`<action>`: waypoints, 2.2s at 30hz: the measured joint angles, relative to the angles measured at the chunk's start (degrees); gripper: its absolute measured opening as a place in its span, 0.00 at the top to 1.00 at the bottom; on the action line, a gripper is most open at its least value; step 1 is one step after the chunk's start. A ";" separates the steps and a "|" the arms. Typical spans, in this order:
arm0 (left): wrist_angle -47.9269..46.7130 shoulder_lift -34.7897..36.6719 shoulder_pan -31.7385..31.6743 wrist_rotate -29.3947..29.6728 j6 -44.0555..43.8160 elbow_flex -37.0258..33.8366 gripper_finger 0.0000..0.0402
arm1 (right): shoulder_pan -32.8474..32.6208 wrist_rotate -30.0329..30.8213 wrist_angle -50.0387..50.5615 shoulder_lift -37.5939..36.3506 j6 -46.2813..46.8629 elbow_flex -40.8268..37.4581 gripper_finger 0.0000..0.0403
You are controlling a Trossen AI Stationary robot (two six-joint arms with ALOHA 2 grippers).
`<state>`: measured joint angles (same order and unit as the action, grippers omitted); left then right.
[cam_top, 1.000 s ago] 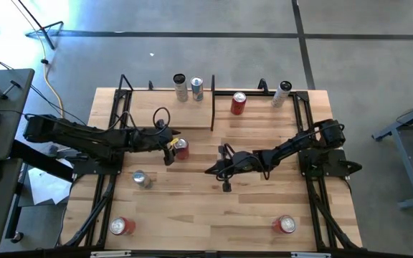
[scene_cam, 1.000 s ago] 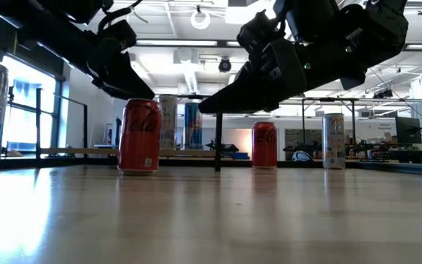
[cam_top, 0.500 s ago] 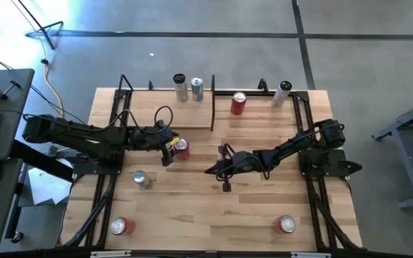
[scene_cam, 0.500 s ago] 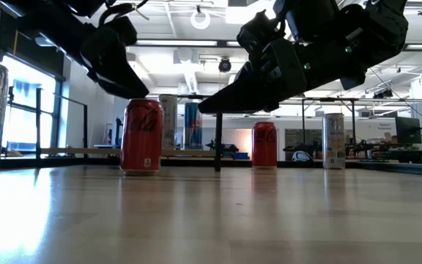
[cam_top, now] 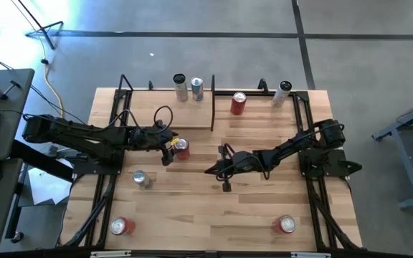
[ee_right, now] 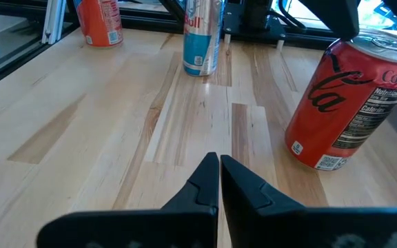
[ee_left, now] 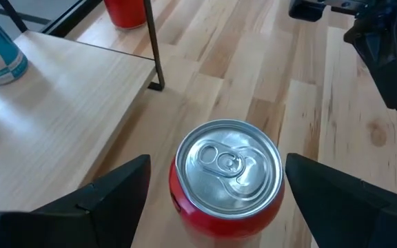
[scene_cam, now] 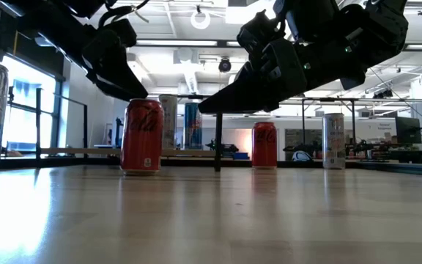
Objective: Place canned beverage on shelf
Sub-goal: Put the bottom red-black soda can on the shelf
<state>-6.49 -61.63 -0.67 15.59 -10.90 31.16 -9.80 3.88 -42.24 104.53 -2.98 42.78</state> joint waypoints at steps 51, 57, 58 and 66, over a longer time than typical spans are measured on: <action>-5.37 5.94 -34.61 -6.08 22.77 6.40 0.35 | 0.00 0.00 0.47 0.02 0.15 0.00 1.00; -1.58 0.38 -42.19 -12.40 24.50 6.39 0.35 | 0.00 0.00 0.62 0.02 0.06 0.00 1.00; -0.77 -0.42 -42.93 -12.51 24.52 6.40 0.35 | 0.00 0.00 0.63 0.02 0.03 0.00 1.00; 1.75 -3.77 -46.40 -12.63 24.60 6.56 0.34 | 0.00 0.00 0.87 0.02 0.15 0.00 1.00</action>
<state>-4.74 -65.39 -47.07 2.96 13.71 37.72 -9.80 3.88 -41.36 104.55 -2.83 42.78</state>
